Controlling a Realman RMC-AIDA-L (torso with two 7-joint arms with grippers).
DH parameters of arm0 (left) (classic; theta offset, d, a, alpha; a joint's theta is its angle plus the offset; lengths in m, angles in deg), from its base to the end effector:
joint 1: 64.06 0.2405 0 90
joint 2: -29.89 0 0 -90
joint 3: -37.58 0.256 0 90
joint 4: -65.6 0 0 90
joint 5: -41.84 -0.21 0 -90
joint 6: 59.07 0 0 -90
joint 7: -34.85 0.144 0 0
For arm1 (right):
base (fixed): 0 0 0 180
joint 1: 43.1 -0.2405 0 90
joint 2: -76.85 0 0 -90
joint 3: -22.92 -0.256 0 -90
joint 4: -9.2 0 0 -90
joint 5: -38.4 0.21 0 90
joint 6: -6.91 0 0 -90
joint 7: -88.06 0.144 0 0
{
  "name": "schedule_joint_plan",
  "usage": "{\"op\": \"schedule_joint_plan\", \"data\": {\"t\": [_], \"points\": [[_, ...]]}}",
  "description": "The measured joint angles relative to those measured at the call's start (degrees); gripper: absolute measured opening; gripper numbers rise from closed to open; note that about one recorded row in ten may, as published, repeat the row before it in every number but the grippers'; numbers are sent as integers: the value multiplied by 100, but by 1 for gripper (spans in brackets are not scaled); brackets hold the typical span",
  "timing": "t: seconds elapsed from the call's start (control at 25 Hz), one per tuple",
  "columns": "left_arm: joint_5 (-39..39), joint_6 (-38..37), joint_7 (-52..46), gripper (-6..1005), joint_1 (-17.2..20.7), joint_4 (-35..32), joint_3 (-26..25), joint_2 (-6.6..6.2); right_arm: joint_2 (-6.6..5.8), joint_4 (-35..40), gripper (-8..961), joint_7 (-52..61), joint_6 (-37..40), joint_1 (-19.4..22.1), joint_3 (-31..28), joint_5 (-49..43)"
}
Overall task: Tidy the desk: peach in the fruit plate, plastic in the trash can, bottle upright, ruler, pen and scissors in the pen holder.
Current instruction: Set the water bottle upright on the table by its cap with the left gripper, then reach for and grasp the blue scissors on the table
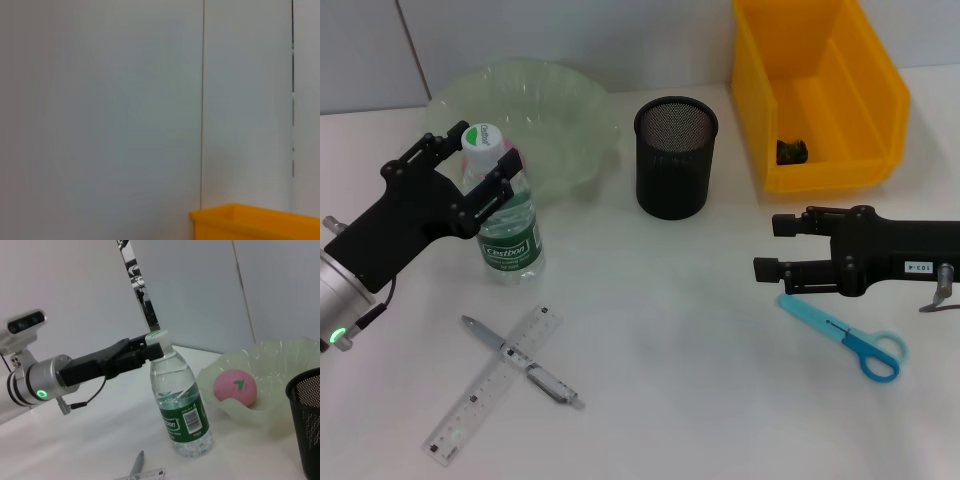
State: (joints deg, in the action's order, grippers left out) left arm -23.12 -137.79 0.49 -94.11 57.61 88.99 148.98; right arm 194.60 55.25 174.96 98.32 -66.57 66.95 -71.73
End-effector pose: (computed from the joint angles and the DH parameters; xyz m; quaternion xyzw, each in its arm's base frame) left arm -0.2718 0.3328 -0.0317 -0.8338 -0.1480 -0.3799 0.3722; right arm 0.2777 0.3131 0.0275 -0.9274 0.2529 0.2369 0.1411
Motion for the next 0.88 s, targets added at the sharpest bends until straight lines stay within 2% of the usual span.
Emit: {"op": "schedule_joint_plan", "data": {"t": [0.32, 0.36, 0.4, 0.52, 0.56, 0.6, 0.64, 0.68, 0.72, 0.8, 0.84, 0.88], "points": [[-74, -548, -760, 717, 228, -309, 53, -98, -3, 0, 806, 3, 3, 0, 0, -8], [-534, -1108, -2213, 731, 662, -1334, 388, -237, -4, 6, 806, 11, 22, -3, 0, -26], [-833, -1303, -2946, 745, 855, -1901, 536, -289, -4, 6, 806, 11, 22, -3, 0, -26], [-833, -1303, -2946, 787, 855, -1901, 536, -289, -5, 15, 806, 15, 70, -19, 0, -43], [-1575, -1680, -4147, 801, 1132, -2879, 607, -337, -6, 20, 806, 17, 86, -33, 0, -49], [-1575, -1680, -4147, 801, 1132, -2879, 607, -337, -6, 20, 806, 17, 86, -33, 0, -49], [-2020, -1851, -4570, 801, 1200, -3340, 595, -337, -7, 25, 806, 18, 87, -41, 0, -53], [-2020, -1851, -4570, 801, 1200, -3340, 595, -337, -8, 31, 806, 18, 88, -45, 0, -56], [-2342, -1937, -4812, 801, 1238, -3604, 595, -314, -11, 34, 806, 19, 88, -47, 0, -64], [-2342, -1937, -4812, 801, 1238, -3604, 595, -314, -16, 40, 806, 20, 89, -58, 0, -113], [-2869, -2006, -5039, 801, 1251, -3941, 605, -223, -18, 43, 806, 20, 93, -65, 0, -151], [-2869, -2006, -5039, 801, 1251, -3941, 605, -223, -20, 46, 805, 25, 111, -76, 0, -200]]}}
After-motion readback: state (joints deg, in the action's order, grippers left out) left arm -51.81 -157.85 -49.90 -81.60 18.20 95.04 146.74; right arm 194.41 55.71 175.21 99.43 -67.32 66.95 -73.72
